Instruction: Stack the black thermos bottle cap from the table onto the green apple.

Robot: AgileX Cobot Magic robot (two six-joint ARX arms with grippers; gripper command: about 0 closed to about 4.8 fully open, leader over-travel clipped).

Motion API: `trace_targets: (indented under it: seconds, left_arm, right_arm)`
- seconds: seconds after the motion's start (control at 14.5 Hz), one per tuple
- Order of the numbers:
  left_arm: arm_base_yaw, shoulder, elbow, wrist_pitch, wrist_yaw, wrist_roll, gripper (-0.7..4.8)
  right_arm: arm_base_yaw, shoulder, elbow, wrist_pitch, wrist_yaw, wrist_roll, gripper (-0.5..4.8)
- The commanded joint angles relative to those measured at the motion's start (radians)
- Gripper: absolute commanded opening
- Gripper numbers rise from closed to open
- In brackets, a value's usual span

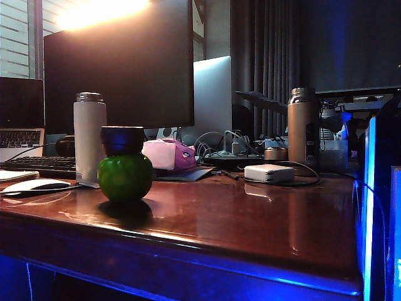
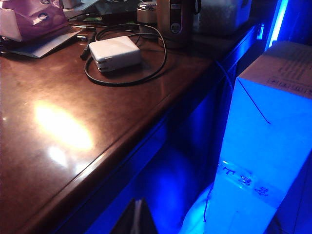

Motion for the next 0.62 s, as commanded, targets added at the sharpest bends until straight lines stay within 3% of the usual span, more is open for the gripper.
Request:
trace_targets:
  seconds: [0.07, 0.14, 0.27, 0.41, 0.62]
  left_arm:
    - [0.006, -0.095, -0.086, 0.288, -0.022, -0.024, -0.04]
    - [0.032, -0.158, -0.177, 0.443, -0.02, -0.073, -0.04]
    - [0.105, -0.3, -0.37, 0.631, -0.045, -0.185, -0.04]
    - [0.147, -0.425, -0.518, 0.666, -0.14, -0.249, -0.04]
    - [0.163, -0.613, -0.738, 0.686, -0.203, -0.335, -0.04]
  right_arm:
    - [-0.001, -0.001, 0.001, 0.001, 0.001, 0.002, 0.0]
    - [-0.001, -0.001, 0.001, 0.001, 0.001, 0.002, 0.0]
    - [-0.001, -0.001, 0.001, 0.001, 0.001, 0.002, 0.0]
    - [0.0, -0.001, 0.001, 0.001, 0.001, 0.002, 0.0]
    - [0.0, -0.001, 0.001, 0.001, 0.002, 0.002, 0.0]
